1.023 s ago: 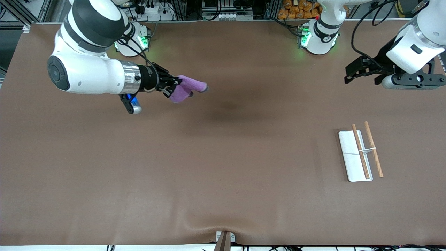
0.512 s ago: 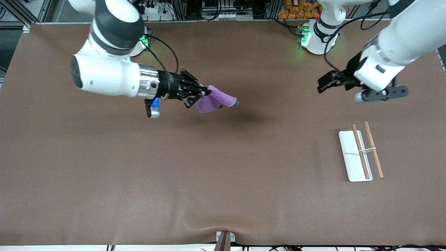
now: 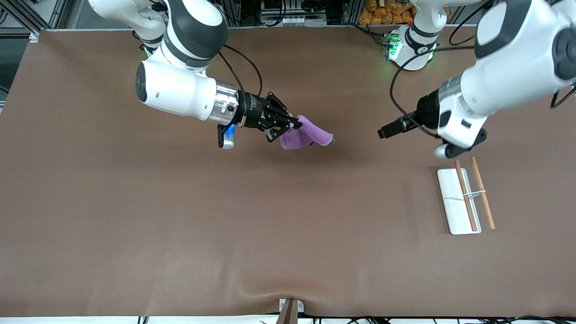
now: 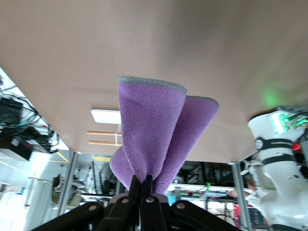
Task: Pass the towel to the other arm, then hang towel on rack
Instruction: 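Reach the left gripper to the towel held by the right gripper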
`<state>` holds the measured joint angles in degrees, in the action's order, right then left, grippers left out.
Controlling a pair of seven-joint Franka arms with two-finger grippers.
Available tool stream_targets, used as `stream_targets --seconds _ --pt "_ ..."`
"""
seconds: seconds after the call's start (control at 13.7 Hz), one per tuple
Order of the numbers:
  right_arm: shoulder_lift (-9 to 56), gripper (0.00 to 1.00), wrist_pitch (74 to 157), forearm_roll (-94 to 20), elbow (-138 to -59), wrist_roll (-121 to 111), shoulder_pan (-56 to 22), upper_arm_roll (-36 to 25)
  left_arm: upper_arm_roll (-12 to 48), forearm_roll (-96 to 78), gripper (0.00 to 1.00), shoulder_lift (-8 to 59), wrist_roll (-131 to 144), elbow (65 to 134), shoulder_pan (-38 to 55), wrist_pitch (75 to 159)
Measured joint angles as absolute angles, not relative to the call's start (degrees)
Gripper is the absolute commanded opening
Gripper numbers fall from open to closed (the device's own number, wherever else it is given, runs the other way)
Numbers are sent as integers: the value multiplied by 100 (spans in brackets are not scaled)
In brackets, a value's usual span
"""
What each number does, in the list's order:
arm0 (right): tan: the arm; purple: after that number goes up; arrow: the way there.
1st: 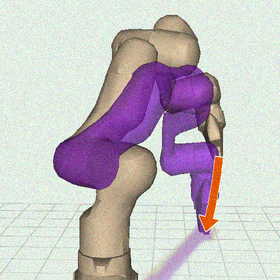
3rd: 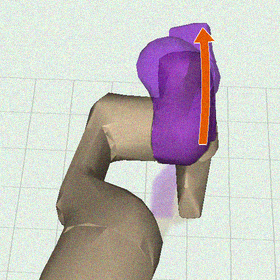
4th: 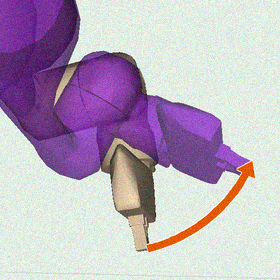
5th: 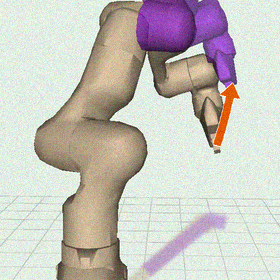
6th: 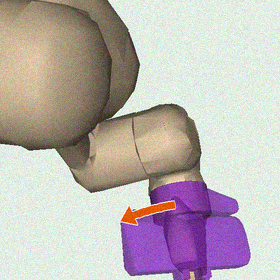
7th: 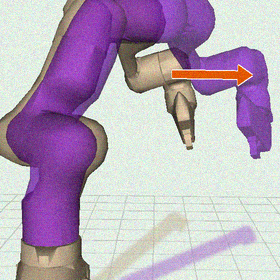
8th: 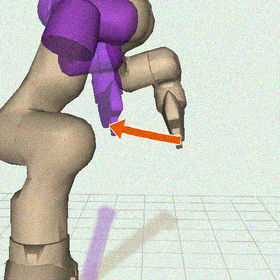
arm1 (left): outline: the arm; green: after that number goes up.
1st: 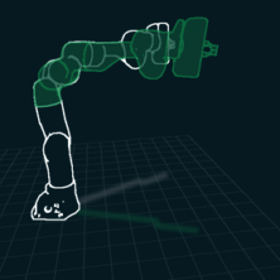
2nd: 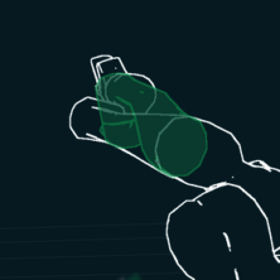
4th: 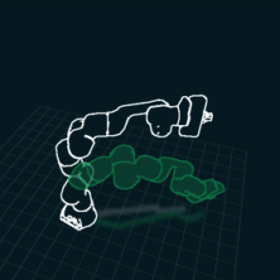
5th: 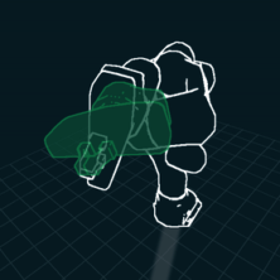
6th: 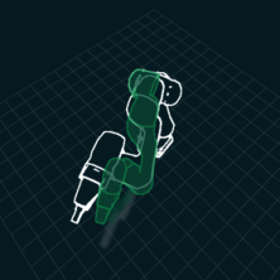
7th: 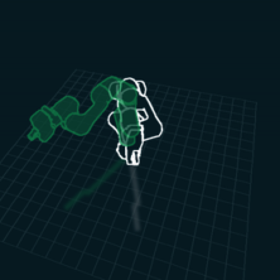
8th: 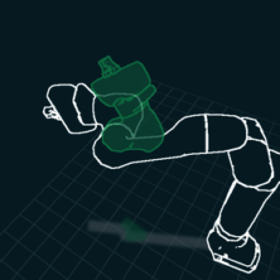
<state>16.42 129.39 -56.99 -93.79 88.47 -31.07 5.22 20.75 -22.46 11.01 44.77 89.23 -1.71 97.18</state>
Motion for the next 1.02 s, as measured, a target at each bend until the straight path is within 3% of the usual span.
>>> stream_targets --seconds 0.44,0.73,1.02 --pt "1815 0 13193 -5708 -9209 9166 -3277 521 2030 -3787 100 2179 4746 9118 -538 9900" --pt "1872 0 13192 -5711 -9133 9274 -3277 513 2050 -4440 100 2378 4753 9902 -550 9900" --pt "1902 0 13193 -5713 -9088 9320 -3277 507 2052 -4838 100 2638 4753 10096 -554 9906"
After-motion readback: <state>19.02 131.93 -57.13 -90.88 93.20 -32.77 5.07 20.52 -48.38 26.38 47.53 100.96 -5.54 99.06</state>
